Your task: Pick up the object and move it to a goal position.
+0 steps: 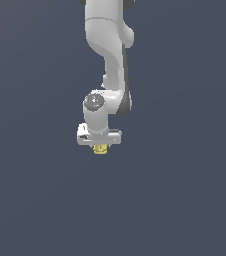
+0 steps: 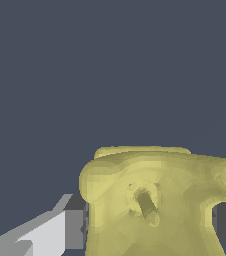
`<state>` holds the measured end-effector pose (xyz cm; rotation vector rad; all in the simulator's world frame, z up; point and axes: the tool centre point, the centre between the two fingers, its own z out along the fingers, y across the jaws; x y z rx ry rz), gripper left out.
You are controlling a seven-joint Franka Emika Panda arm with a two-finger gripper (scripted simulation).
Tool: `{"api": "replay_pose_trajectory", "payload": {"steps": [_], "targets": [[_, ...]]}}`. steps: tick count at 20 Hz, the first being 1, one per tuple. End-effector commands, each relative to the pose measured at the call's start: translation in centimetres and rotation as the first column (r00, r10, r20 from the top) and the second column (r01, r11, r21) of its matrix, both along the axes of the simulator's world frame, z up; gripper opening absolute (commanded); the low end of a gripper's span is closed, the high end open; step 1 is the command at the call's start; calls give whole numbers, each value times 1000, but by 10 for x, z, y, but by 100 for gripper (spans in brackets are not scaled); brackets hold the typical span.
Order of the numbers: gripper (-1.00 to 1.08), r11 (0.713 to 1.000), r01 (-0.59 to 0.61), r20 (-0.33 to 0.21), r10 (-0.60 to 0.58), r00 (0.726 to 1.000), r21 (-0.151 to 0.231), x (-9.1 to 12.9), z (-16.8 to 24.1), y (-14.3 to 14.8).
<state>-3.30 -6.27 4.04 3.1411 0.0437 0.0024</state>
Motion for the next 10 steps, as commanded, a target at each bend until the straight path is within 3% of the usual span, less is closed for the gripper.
{"api": "replay_pose_trajectory", "payload": {"steps": [1,10], "targets": [[-100,1000,0,-2,0,1000,0,-1,-1,0],[-100,1000,0,0,0,1000,0,11,13,7]]}}
